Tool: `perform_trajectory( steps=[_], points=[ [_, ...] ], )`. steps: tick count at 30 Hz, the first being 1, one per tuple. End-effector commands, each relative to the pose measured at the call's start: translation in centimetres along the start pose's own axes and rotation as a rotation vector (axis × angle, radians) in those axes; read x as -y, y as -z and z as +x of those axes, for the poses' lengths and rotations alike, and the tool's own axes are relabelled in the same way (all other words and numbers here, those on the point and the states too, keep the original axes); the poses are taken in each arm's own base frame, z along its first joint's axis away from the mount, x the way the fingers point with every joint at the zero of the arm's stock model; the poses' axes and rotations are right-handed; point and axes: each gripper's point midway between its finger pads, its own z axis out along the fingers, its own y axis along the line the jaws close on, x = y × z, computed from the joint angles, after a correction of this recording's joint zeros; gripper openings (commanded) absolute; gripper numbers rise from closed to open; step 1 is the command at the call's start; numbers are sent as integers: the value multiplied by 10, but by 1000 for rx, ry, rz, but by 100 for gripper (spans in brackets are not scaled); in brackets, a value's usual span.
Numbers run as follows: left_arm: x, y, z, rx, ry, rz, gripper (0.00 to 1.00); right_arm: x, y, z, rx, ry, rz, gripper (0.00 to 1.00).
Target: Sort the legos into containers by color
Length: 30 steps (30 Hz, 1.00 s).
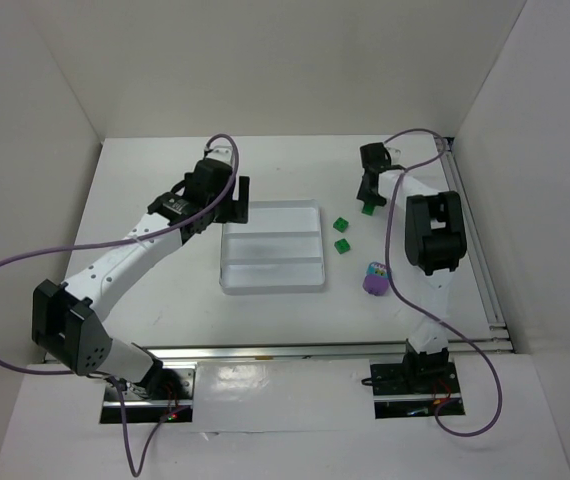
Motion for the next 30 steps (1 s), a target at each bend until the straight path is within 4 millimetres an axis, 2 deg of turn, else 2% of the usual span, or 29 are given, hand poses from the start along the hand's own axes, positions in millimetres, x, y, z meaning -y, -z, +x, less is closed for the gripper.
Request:
perform_trajectory(
  steps=[1,2,3,5,6,7,10,11,13,15,17,20,22,23,24,25,26,27,28,29,30],
  points=[
    [5,6,-13,32,0,36,100,-14,39,-23,98,11,13,22],
    [5,6,-11,22,6,33,100,-20,50,-29,119,24,-5,22],
    [7,4,-11,19,40,32,100,-24,70,-38,159,17,-25,22],
    [-4,1,-5,2,66,-41,100,-49,97,-41,200,43,-96,23],
    [-6,-1,-6,0,77,-64,100,-59,116,-50,236,38,-141,23],
    [-13,-3,-4,-1,100,-109,100,-77,126,-39,227,77,-187,23],
    [-24,-5,-1,-33,160,-170,100,-108,147,-31,244,98,-268,25],
    [-29,-8,3,-53,173,-188,100,-126,156,-22,243,122,-313,25],
    [-36,-4,-2,-50,220,-184,100,-153,175,-17,254,145,-390,25],
    [-39,-1,2,-54,235,-183,100,-171,178,-6,234,163,-427,27],
    [-45,6,-5,-32,268,-158,100,-193,175,11,211,199,-455,27],
    [-45,9,-7,-26,273,-133,100,-212,168,31,170,226,-486,29],
    [-50,10,-6,-23,280,-140,100,-229,171,38,172,230,-520,29],
    [-48,14,-8,-17,283,-128,100,-235,177,45,164,244,-541,29],
    [-48,14,-8,-17,284,-128,100,-238,173,46,163,245,-540,29],
    [-49,12,-4,-27,280,-132,100,-250,176,50,160,255,-562,30],
    [-47,12,-5,-23,283,-119,100,-251,173,52,150,261,-555,30],
    [-45,12,-5,-26,284,-110,100,-260,178,58,146,273,-576,31],
    [-45,12,-5,-26,284,-110,100,-268,179,65,137,288,-583,34],
    [-43,12,-5,-30,284,-102,100,-269,178,65,132,291,-579,49],
    [-43,9,-3,-38,282,-105,100,-276,185,67,139,297,-596,54]
  ],
)
